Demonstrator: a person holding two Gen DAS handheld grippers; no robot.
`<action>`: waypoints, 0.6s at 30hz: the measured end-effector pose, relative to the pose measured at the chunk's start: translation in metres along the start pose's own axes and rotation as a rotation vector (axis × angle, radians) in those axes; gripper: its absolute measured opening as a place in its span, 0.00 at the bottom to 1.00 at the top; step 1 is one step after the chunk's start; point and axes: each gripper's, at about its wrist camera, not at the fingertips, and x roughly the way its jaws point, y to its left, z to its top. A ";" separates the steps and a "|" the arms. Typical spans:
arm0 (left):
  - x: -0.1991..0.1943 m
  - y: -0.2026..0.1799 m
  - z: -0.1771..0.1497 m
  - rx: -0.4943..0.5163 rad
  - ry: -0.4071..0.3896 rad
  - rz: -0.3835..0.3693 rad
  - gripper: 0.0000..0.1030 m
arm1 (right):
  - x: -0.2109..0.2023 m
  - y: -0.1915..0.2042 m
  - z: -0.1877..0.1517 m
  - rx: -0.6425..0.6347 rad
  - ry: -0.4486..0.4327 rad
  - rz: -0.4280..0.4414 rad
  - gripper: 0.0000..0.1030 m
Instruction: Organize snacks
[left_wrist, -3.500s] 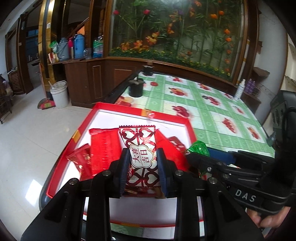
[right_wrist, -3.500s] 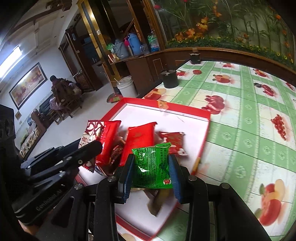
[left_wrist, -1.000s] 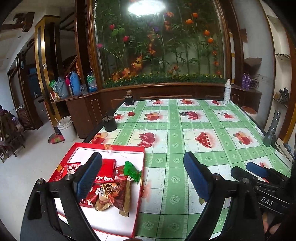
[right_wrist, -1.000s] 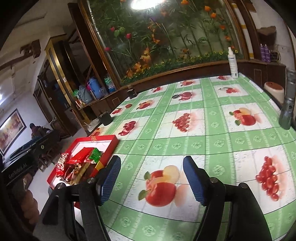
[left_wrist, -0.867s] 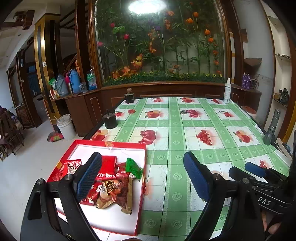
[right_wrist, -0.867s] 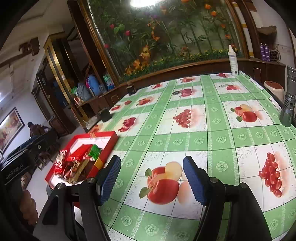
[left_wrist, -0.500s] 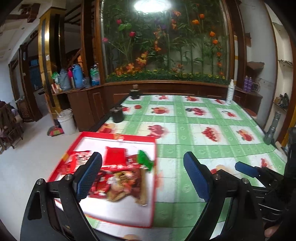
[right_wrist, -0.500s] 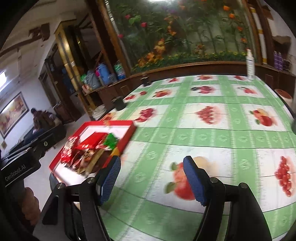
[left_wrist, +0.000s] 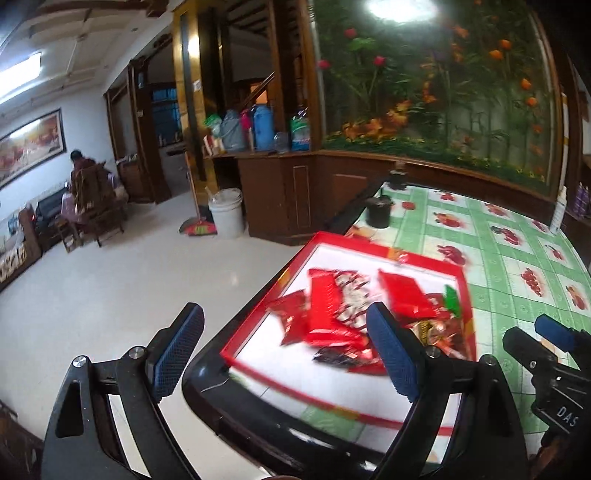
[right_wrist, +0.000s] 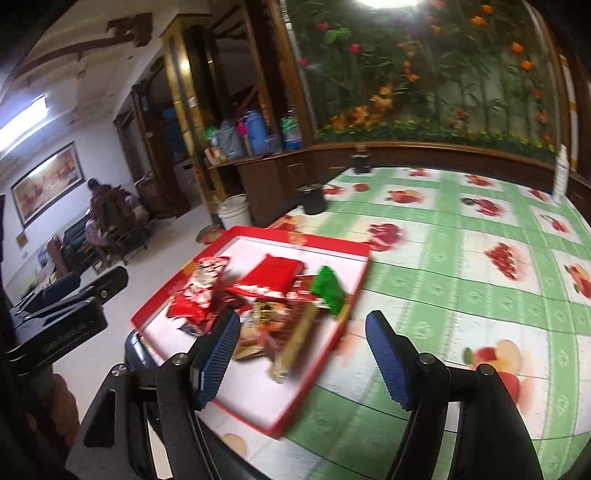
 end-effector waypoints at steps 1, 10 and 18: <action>0.001 0.003 -0.002 -0.006 0.008 -0.001 0.88 | 0.000 0.005 0.000 -0.010 0.000 0.006 0.70; -0.012 0.000 -0.013 -0.003 0.033 -0.067 0.88 | -0.002 0.028 -0.014 -0.079 -0.018 0.013 0.71; -0.023 -0.014 -0.009 0.014 0.019 -0.100 0.88 | -0.007 0.019 -0.017 -0.069 -0.021 0.012 0.71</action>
